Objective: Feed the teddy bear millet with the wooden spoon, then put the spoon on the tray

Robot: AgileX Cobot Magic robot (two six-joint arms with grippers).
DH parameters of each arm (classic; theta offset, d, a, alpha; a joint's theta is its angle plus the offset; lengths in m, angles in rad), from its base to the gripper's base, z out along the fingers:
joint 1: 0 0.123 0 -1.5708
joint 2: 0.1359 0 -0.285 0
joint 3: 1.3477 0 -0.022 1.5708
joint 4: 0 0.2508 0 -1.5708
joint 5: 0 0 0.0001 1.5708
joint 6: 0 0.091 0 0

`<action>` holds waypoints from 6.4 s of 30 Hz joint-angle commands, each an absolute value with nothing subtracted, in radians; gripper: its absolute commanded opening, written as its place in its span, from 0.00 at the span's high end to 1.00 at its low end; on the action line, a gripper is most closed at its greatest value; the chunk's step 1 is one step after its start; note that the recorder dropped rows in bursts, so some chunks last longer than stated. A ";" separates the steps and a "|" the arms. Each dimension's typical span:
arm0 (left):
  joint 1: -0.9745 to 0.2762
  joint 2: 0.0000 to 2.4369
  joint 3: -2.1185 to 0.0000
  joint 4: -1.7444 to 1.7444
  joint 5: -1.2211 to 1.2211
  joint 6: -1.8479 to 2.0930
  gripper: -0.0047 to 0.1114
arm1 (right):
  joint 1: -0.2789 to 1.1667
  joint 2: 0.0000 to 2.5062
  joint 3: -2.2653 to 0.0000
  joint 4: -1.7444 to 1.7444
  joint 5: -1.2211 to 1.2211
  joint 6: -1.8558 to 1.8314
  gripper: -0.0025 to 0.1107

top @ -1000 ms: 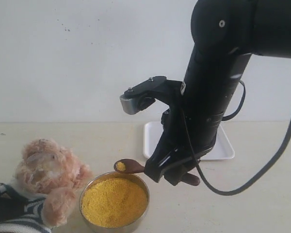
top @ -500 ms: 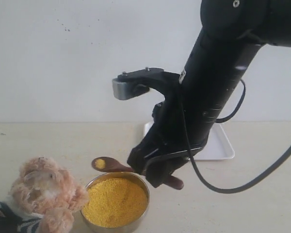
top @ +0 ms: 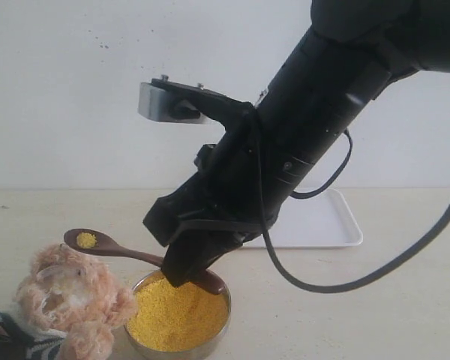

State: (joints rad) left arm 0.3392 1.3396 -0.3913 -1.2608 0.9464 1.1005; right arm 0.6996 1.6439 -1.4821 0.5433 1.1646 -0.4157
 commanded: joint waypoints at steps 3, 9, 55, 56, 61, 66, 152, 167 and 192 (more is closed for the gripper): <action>0.339 1.329 -0.388 -1.274 0.959 1.092 0.93 | 0.774 1.633 -1.488 0.507 1.078 -0.464 0.98; 0.339 1.329 -0.379 -1.270 0.960 1.092 0.93 | 0.906 1.650 -1.488 0.226 0.946 -0.329 0.98; 0.339 1.329 -0.370 -1.274 0.960 1.101 0.93 | 1.126 1.722 -1.474 -0.418 0.951 -0.163 0.98; 0.339 1.329 -0.370 -1.274 0.960 1.101 0.93 | 1.126 1.722 -1.474 -0.418 0.948 -0.163 0.98; 0.339 1.329 -0.370 -1.274 0.960 1.101 0.93 | 1.126 1.722 -1.474 -0.418 0.947 -0.163 0.98; 0.339 1.329 -0.370 -1.274 0.960 1.101 0.93 | 1.126 1.722 -1.474 -0.431 0.945 -0.163 0.98; 0.339 1.329 -0.370 -1.302 0.972 1.128 0.93 | 1.085 1.674 -1.474 -0.678 1.193 0.158 0.98; 0.339 1.333 -0.370 -1.424 0.853 1.224 0.93 | 0.971 1.755 -1.474 -0.429 1.221 -0.112 0.98; 0.339 1.333 -0.370 -1.510 0.849 1.281 0.93 | 0.977 1.936 -1.478 -0.399 1.010 -0.077 0.98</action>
